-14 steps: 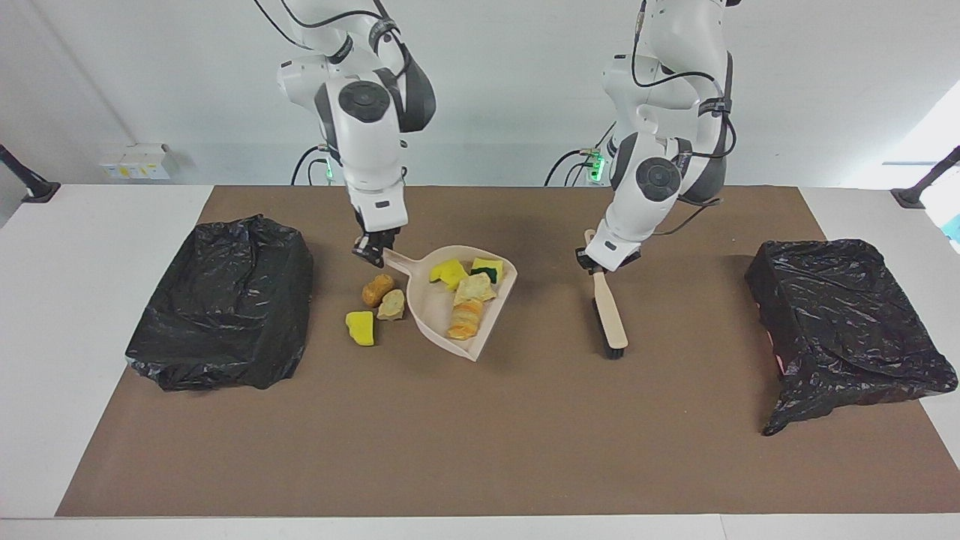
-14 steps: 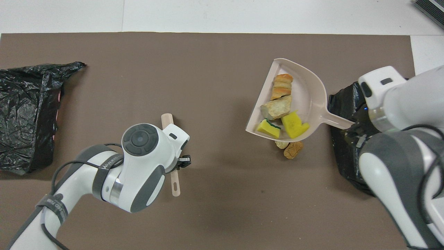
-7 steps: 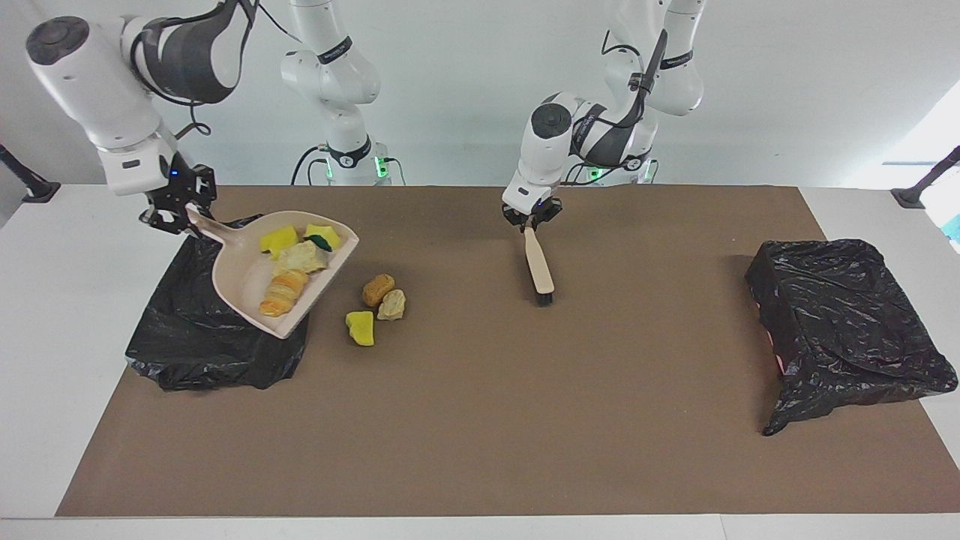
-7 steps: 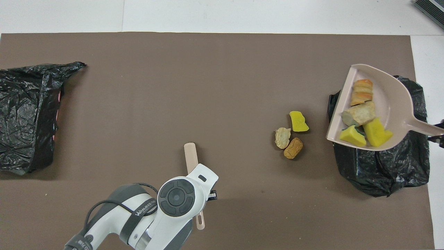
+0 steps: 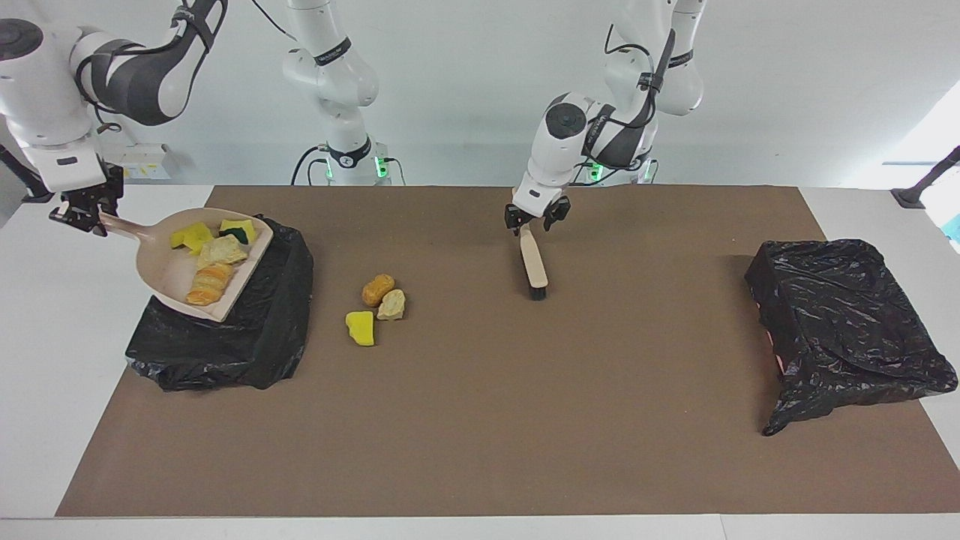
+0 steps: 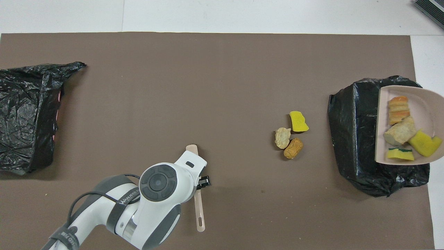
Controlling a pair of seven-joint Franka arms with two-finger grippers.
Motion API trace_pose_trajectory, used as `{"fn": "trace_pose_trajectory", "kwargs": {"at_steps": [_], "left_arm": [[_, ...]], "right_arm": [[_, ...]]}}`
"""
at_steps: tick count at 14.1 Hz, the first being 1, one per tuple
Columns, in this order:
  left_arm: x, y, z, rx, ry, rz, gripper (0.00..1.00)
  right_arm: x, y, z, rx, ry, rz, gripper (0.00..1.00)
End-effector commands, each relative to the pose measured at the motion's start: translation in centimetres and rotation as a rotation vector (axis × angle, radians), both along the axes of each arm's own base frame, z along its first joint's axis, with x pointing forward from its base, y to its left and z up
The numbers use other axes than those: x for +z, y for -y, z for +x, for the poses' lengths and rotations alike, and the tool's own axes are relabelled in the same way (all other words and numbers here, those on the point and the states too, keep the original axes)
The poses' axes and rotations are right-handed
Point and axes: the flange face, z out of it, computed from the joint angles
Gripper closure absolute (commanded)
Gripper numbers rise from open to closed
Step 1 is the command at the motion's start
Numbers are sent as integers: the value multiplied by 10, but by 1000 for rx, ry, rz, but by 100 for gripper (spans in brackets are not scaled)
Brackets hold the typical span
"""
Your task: Sweep and dump trash in bin
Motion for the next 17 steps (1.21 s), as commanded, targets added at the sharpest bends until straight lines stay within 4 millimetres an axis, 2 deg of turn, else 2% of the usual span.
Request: {"fn": "trace_pose_trajectory", "kwargs": {"at_steps": [1, 2, 3, 4, 6, 8, 9, 12, 14, 15, 16, 17], "left_arm": [[17, -33, 52, -10, 30, -15, 0], [25, -47, 67, -21, 57, -12, 0], [35, -58, 81, -38, 80, -2, 0], [40, -77, 102, -57, 83, 9, 0], [64, -106, 138, -93, 58, 11, 0], [89, -143, 161, -118, 43, 6, 0], [96, -166, 167, -142, 42, -6, 0], [120, -214, 176, -230, 15, -22, 0], [135, -261, 180, -238, -2, -34, 0], [149, -282, 180, -263, -1, -42, 0], [159, -299, 180, -264, -9, -47, 0], [169, -302, 181, -260, -19, -48, 0]], "right_arm": [[-1, -13, 8, 111, -3, -112, 100], [-6, -13, 8, 138, -23, -158, 100], [-9, -25, 10, 194, -40, -214, 100], [-11, -44, 17, 259, -65, -275, 100], [-8, -62, 24, 318, -81, -346, 100], [-6, -79, 32, 371, -86, -408, 100], [-7, -85, 33, 378, -86, -413, 100], [-10, -96, 36, 385, -100, -480, 100], [-12, -107, 36, 405, -111, -506, 100], [-11, -113, 36, 351, -96, -544, 100], [-4, -119, 34, 325, -88, -611, 100], [-1, -121, 33, 327, -103, -639, 100]]}}
